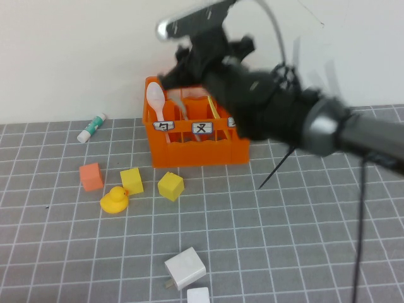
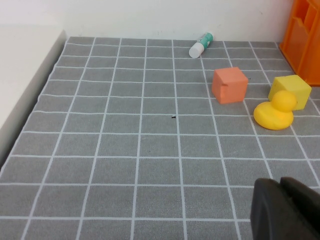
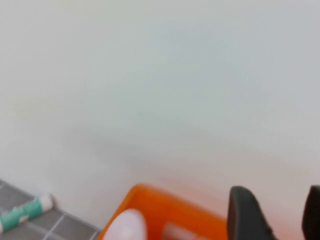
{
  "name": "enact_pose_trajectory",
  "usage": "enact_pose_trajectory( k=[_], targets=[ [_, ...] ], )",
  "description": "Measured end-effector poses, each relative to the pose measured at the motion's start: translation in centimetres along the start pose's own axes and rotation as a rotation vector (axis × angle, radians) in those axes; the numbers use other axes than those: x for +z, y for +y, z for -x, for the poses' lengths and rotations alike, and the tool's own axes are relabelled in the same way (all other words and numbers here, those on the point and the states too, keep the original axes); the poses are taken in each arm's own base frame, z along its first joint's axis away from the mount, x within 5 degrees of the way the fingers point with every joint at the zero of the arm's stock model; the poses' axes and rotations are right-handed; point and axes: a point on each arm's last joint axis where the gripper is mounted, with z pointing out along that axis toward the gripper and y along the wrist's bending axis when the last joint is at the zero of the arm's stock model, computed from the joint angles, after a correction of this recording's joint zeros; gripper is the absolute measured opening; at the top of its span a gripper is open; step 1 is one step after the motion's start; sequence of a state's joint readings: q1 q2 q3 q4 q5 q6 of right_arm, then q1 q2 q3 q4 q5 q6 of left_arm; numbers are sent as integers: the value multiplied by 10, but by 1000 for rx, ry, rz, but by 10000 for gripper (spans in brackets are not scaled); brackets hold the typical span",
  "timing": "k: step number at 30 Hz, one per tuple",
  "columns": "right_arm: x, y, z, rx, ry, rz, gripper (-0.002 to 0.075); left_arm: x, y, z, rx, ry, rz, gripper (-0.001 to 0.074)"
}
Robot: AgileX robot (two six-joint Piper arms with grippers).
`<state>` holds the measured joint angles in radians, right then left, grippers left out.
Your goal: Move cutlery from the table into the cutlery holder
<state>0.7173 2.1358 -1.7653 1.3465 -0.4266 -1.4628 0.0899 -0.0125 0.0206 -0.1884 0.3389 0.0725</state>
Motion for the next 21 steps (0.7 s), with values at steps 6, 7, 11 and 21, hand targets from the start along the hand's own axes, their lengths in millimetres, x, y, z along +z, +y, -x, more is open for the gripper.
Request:
enact_pose_trajectory(
  k=[6, 7, 11, 21],
  targets=[
    [-56, -23, 63, -173, -4, -51, 76, 0, 0, 0, 0, 0, 0, -1],
    [-64, -25, 69, -206, -10, -57, 58, 0, 0, 0, 0, 0, 0, -1],
    [-120, -17, 83, -397, -16, -20, 8, 0, 0, 0, 0, 0, 0, -1],
    [-230, -16, 64, -438, -141, 287, -1, 0, 0, 0, 0, 0, 0, -1]
  ],
)
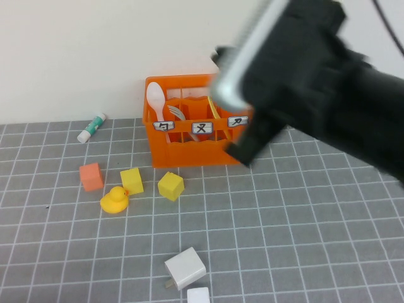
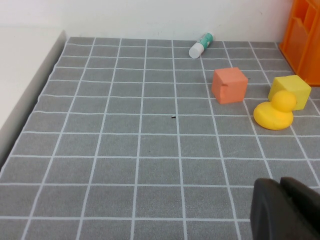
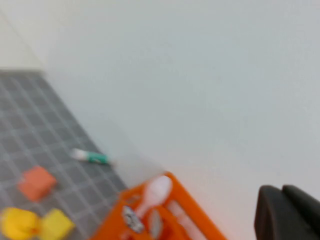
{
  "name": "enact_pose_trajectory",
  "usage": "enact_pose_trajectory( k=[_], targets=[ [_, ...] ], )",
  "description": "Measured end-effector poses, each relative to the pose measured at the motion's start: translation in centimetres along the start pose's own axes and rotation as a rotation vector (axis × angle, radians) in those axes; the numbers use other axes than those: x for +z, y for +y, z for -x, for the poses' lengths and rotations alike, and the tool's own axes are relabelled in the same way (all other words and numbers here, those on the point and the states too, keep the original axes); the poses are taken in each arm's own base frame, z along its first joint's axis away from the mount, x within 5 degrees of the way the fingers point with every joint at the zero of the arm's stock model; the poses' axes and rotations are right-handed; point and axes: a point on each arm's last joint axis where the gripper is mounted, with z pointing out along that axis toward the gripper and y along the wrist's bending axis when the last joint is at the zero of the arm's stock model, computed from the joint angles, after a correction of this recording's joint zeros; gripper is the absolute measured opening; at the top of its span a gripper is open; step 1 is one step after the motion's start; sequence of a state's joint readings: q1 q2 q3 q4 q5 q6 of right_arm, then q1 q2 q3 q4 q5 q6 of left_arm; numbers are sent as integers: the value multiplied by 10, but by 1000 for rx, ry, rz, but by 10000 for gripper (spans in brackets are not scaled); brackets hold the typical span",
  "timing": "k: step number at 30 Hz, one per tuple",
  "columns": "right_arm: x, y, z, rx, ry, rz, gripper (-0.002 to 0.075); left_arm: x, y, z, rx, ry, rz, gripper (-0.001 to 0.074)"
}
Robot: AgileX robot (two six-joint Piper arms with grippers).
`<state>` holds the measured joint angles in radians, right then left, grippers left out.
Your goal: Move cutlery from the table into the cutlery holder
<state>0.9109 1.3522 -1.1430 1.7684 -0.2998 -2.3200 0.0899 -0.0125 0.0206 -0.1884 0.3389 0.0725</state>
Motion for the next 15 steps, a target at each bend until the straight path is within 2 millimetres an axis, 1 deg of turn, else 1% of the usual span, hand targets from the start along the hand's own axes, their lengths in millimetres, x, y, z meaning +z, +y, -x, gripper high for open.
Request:
enact_pose_trajectory(
  k=[3, 5, 7, 10, 11, 12, 15],
  targets=[
    [-31, 3, -9, 65, -36, 41, -1, 0, 0, 0, 0, 0, 0, -1],
    [-50, 8, -21, 105, -43, 71, -1, 0, 0, 0, 0, 0, 0, -1],
    [-68, 15, -38, 180, -32, 104, -1, 0, 0, 0, 0, 0, 0, -1],
    [-89, 28, -62, 255, -12, 155, -1, 0, 0, 0, 0, 0, 0, -1],
    [-91, 31, -67, 260, -4, 165, -1, 0, 0, 0, 0, 0, 0, -1],
    [-99, 35, -75, 273, -1, 176, -1, 0, 0, 0, 0, 0, 0, -1],
    [-114, 42, -92, 283, 11, 194, -1, 0, 0, 0, 0, 0, 0, -1]
  ],
)
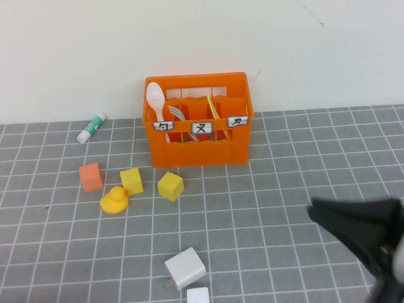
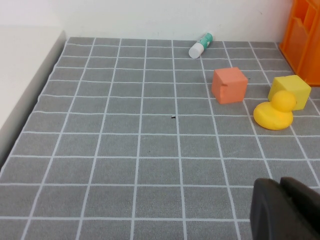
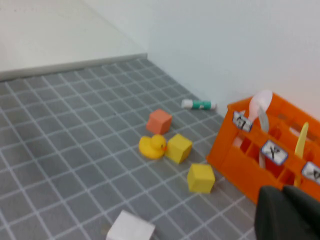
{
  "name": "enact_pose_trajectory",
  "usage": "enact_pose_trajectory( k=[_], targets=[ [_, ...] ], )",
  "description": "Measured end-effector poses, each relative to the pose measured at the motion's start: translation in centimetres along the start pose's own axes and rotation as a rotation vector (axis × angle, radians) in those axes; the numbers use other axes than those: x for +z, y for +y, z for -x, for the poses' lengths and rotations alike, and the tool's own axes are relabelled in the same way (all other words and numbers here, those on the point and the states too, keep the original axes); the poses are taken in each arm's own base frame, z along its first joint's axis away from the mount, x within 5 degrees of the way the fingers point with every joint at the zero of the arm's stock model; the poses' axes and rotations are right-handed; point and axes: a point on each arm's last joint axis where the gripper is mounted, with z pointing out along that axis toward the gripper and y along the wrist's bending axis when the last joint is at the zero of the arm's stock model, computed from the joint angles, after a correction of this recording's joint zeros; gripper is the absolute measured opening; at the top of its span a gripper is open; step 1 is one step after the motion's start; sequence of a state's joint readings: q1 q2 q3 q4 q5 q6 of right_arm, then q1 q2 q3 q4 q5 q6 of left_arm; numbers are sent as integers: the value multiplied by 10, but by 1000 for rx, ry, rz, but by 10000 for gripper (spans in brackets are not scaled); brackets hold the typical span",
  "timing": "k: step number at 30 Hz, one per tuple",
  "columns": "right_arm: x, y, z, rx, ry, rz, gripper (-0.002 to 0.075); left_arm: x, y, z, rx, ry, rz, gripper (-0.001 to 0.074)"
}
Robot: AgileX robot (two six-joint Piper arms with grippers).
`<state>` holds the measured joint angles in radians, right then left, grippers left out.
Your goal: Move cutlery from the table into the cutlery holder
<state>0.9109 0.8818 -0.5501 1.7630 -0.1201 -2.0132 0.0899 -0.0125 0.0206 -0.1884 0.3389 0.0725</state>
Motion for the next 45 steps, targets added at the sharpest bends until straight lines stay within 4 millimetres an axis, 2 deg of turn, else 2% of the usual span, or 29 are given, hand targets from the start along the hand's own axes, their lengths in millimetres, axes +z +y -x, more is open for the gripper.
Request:
enact_pose_trajectory(
  k=[4, 10, 16, 22, 32, 41, 45],
  targets=[
    [-17, 4, -19, 3, -3, 1, -1, 0, 0, 0, 2, 0, 0, -1],
    [-44, 4, -25, 0, -84, -16, -1, 0, 0, 0, 0, 0, 0, -1],
    [-62, -7, -24, -255, -100, -152, -1, 0, 0, 0, 0, 0, 0, -1],
    [-68, -11, -24, -316, -104, -195, -1, 0, 0, 0, 0, 0, 0, -1],
    [-75, 4, -14, -312, -248, -47, -1, 0, 0, 0, 0, 0, 0, -1],
    [-75, 0, -16, -301, -220, -88, -1, 0, 0, 0, -2, 0, 0, -1],
    [-72, -5, -27, -246, -156, -151, -1, 0, 0, 0, -2, 0, 0, -1]
  ],
)
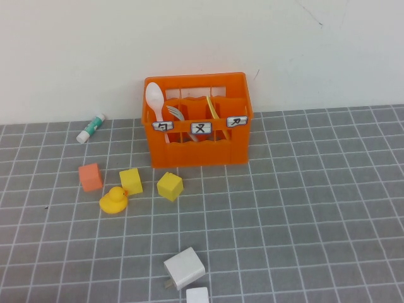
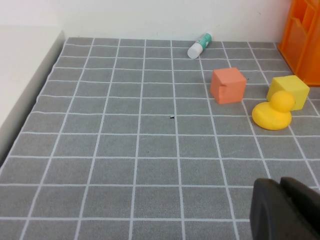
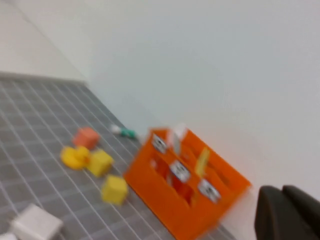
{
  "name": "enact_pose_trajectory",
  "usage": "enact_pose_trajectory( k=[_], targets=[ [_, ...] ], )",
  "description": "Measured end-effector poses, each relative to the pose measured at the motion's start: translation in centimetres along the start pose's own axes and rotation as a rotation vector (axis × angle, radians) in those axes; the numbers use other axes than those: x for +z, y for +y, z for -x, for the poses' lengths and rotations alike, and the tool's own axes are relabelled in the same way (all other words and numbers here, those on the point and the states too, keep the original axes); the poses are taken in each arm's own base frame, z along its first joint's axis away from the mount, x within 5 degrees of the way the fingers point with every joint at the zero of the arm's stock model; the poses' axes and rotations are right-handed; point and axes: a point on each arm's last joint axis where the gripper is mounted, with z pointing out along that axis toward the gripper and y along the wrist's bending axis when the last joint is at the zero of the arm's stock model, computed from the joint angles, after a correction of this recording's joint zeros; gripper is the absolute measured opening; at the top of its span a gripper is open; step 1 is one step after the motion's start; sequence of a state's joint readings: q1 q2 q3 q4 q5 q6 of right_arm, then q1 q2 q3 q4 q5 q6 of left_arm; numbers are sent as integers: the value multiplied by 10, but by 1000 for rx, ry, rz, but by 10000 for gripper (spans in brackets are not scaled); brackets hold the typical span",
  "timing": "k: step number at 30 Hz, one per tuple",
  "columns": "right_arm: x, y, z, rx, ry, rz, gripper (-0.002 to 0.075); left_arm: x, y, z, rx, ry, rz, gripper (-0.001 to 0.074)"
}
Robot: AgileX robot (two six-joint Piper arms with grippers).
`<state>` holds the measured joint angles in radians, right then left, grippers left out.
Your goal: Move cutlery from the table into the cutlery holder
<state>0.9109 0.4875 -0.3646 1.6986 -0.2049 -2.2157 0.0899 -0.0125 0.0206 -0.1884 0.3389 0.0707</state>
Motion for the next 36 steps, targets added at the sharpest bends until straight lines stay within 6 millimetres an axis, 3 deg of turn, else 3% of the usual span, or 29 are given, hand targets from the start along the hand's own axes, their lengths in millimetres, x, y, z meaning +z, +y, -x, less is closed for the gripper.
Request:
enact_pose_trajectory(
  k=[5, 9, 14, 23, 36],
  targets=[
    [0, 5, -39, 103, 42, -156, -1, 0, 0, 0, 0, 0, 0, -1],
    [-7, 22, -63, 233, 23, -106, -1, 0, 0, 0, 0, 0, 0, -1],
    [-22, 34, -85, 323, 168, -51, -1, 0, 0, 0, 0, 0, 0, -1],
    [-58, 26, -110, 298, 425, -373, -1, 0, 0, 0, 0, 0, 0, -1],
    [-79, 19, -123, 451, 597, -741, -2, 0, 0, 0, 2, 0, 0, -1]
  ],
)
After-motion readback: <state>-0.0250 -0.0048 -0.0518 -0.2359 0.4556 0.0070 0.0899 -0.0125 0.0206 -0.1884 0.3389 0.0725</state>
